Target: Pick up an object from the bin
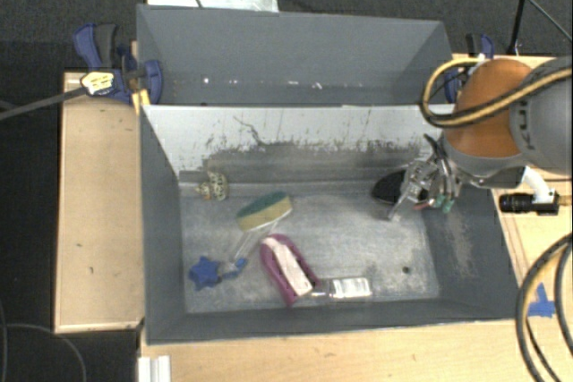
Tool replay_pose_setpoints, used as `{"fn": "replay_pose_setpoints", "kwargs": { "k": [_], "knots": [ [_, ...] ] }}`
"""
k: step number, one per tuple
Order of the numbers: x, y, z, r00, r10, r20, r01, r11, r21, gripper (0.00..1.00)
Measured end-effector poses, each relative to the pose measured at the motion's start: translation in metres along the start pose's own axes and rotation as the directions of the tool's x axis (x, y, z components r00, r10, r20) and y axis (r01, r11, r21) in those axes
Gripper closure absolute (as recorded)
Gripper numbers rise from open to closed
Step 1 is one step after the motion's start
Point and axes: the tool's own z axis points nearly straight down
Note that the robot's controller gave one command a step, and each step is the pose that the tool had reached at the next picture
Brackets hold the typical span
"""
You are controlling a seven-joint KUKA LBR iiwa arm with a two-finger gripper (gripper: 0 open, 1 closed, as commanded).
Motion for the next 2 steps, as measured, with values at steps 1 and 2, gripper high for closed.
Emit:
{"fn": "replay_pose_setpoints", "kwargs": {
  "k": [1, 2],
  "knots": [
    [0.034, -0.014, -0.155, 1.0, -0.02, -0.003, 0.02, 1.0, 0.008, 1.0],
    [0.005, 0.002, -0.097, 0.894, -0.447, -0.017, 0.447, 0.895, 0.005, 1.0]
  ]
}}
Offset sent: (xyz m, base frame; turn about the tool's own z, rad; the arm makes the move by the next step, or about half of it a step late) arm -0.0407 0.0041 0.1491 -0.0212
